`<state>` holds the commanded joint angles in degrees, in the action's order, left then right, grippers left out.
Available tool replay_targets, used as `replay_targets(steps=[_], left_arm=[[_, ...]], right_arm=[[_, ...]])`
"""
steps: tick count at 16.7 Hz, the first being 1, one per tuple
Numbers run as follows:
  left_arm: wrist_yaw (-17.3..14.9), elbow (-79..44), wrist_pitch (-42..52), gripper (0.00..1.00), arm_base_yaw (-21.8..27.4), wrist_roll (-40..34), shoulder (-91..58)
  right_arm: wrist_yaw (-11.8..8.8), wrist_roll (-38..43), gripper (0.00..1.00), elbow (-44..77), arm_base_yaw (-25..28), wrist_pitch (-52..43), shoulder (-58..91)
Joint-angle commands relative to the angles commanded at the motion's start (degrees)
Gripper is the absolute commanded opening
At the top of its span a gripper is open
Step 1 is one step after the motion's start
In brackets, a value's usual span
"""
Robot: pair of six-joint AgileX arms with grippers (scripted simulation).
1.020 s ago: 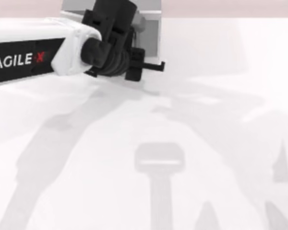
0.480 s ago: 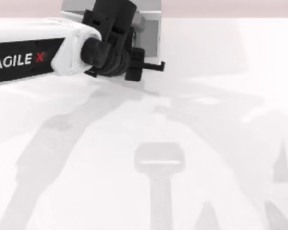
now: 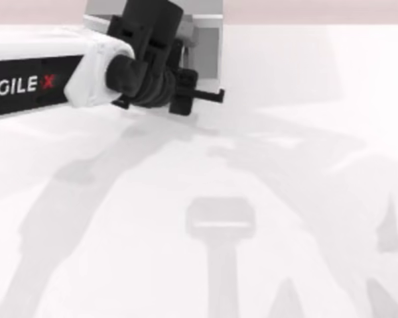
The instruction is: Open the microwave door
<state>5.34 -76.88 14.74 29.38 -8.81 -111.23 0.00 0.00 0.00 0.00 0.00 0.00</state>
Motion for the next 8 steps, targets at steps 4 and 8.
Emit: replay_targets(steps=[4,8], left_arm=[[-0.8,1.1,-0.3,0.0,-0.5,1.2,0.6],[-0.8,1.1,-0.3,0.0,-0.5,1.2,0.6]], right_arm=[[0.0,0.0,1.0,0.0,0.0,0.0,0.0],[0.0,0.0,1.0,0.0,0.0,0.0,0.0]])
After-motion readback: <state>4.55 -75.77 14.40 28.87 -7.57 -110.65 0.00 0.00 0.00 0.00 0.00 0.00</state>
